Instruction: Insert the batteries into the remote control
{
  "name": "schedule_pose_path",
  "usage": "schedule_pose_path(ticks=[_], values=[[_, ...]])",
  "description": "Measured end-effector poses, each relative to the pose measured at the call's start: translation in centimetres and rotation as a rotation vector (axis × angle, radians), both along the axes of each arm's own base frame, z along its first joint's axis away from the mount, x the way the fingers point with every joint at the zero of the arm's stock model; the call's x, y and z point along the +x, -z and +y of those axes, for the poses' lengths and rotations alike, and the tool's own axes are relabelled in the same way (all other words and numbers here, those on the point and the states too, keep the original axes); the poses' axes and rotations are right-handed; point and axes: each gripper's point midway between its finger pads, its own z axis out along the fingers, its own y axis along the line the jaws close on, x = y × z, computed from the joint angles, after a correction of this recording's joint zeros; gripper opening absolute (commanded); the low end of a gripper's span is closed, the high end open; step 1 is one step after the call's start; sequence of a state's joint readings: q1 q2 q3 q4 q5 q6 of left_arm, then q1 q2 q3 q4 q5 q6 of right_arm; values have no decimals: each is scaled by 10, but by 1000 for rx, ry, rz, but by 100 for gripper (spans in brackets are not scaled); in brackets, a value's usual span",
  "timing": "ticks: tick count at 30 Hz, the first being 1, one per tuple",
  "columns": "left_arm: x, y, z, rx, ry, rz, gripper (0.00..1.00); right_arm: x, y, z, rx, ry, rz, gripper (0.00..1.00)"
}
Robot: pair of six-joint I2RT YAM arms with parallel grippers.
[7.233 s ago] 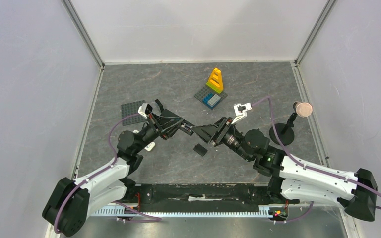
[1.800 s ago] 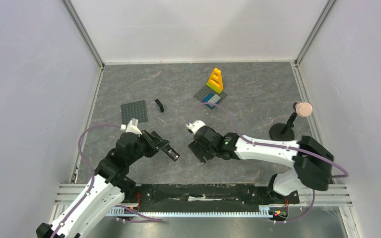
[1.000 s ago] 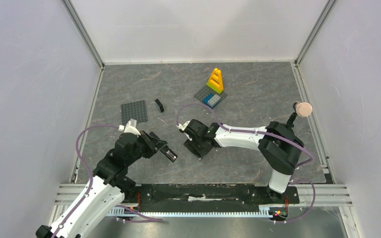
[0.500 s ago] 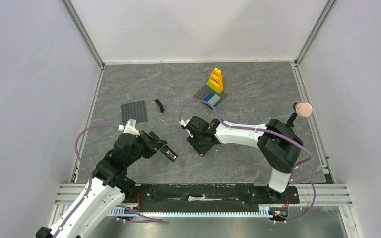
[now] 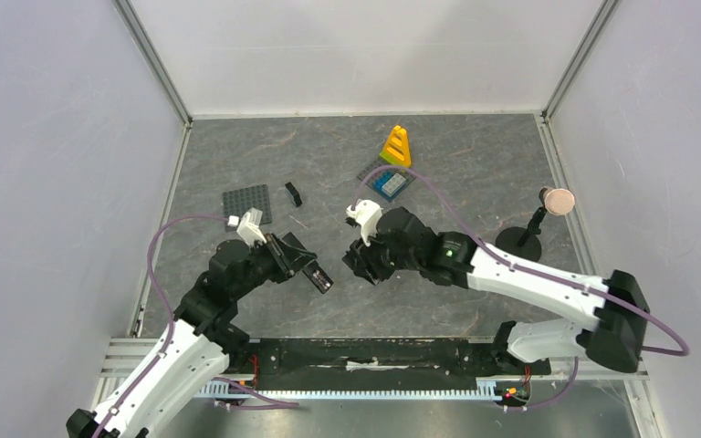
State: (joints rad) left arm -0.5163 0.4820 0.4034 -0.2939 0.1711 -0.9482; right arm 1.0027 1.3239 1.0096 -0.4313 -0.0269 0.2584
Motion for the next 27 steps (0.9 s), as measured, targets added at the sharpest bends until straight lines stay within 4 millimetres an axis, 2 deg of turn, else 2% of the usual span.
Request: schedule_pose_path(ticks=[4,8,11,19,27], values=[[3,-12,-5,15,42,-61,2,-31,-44,23,149,-85,-59,27],[5,-27,-9,12,79,-137,2,-48,-61,37,217,-105,-77,27],[6,-37,-10,8,90,-193,2,-49,-58,41,217,-75,-72,27],[3,-55,-11,-19,110,-277,2,-47,-30,48,146,-26,-51,27],[3,-56,-12,-21,110,-279,2,-49,-38,57,156,-27,-65,27]])
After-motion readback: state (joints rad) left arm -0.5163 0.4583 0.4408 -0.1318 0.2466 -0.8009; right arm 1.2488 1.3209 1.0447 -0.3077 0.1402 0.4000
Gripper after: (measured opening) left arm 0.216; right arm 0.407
